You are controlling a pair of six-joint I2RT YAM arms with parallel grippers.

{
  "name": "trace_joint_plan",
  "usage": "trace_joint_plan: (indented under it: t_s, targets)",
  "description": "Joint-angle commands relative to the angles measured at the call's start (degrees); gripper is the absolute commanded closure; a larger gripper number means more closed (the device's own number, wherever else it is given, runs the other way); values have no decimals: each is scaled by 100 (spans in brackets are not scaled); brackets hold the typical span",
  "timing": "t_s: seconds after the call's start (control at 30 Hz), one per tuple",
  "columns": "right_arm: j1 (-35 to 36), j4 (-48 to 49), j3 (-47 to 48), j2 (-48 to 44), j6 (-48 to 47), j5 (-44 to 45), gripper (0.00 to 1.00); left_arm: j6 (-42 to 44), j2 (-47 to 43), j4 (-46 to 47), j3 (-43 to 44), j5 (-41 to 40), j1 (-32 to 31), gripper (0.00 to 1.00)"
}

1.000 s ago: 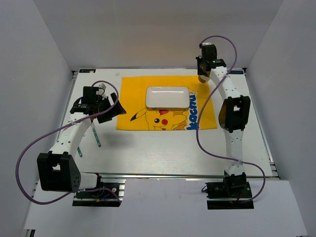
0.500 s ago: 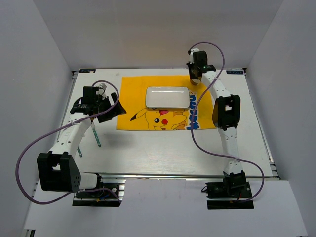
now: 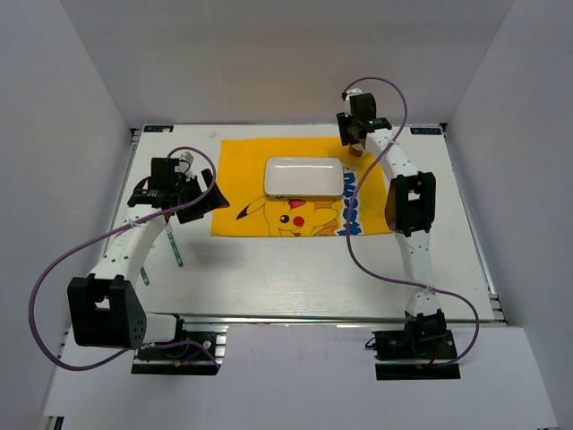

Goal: Set the dinner table for one person

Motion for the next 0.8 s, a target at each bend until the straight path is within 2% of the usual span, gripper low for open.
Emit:
trace_joint_plan:
  t_s: [0.0,0.1,0.2,0.3,0.37,0.47,0.53,0.6,0.63,0.77]
  targets:
    - [37,64,171,-283,-92,-50,11,37,2,0,0,-115,5,2]
    - [28,90,171,-502,100,-235,11,-25,28,-44,8,-273,58,2]
    - [55,134,15,-1098,321,-594,11,-244,81,-236,105,-816,111,2]
    - [81,353,-704,-2404,758,-648,11,-517,107,-510,228,-1870,111,2]
    - [133,302,-1206,-2935,988,-779,11,-770,116,-685,263,-2530,172,2]
    - [291,47,-2409,-3875,1305,-754,11,-1210,160,-965,211,-3215,225,2]
    - [511,203,-3831,-4639,1594,-736,11,-1291,134,-1081,167,-3393,287,2]
    - [695,999,-5000,-5437,1753,-1242,11,-1229,151,-1037,149,-3446,418,2]
    - [749,1239,-5962,-5660,1945,-1437,11,-1177,273,-1037,184,-3446,418,2]
    - [942,1944,-7420,-6329,2491,-2175,11,-1123,695,-906,176,-3078,708,2]
